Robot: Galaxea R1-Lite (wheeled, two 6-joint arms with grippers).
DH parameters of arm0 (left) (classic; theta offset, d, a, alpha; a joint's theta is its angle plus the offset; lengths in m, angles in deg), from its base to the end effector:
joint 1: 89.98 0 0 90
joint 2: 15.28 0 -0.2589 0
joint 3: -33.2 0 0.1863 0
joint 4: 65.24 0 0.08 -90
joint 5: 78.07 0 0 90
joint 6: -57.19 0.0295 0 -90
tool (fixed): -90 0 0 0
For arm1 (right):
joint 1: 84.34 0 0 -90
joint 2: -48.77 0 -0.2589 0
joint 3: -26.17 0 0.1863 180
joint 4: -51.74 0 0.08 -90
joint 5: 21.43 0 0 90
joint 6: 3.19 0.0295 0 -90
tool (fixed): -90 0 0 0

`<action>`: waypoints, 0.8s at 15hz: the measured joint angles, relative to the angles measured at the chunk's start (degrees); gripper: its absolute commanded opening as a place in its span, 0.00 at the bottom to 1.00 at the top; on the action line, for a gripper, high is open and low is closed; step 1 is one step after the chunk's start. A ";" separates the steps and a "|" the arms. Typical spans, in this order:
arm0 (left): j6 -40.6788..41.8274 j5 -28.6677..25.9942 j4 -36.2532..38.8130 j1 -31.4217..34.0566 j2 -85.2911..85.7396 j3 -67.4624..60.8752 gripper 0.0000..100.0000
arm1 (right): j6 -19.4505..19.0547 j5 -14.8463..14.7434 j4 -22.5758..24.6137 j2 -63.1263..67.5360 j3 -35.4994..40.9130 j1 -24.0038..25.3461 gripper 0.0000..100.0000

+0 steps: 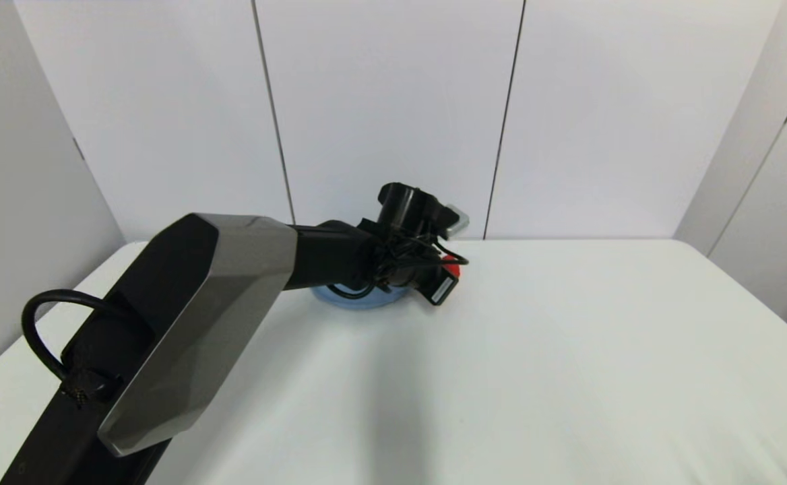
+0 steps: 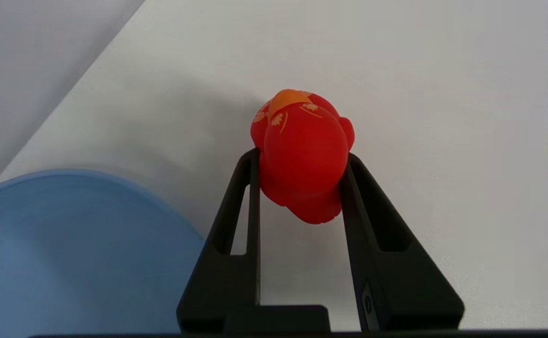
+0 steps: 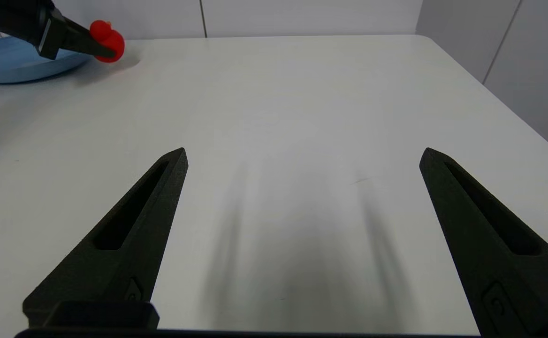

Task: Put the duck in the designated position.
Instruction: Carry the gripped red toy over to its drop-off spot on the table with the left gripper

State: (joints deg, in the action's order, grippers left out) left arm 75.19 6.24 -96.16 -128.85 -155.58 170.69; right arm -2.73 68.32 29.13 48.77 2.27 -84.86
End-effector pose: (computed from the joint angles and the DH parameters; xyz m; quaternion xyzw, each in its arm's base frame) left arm 0.3689 -0.3011 0.0955 0.2203 0.2179 -0.4019 0.8617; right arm 0.0209 -0.0003 0.0779 0.0040 -0.0113 -0.0067 0.9999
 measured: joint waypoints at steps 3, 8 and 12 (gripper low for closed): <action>0.02 0.05 1.44 0.02 -0.63 0.16 0.00 | 0.00 0.00 0.00 0.00 0.00 0.00 1.00; -0.68 0.11 1.85 0.00 -1.23 0.16 0.00 | -0.02 0.00 0.00 0.00 0.00 0.00 1.00; -0.63 -0.09 1.27 -0.09 -1.24 0.16 0.00 | -0.02 -0.02 -0.02 0.00 0.00 0.00 1.00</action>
State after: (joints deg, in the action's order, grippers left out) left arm 74.55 6.15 -94.89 -128.93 -156.82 170.85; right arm -2.75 68.30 29.11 48.77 2.27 -84.86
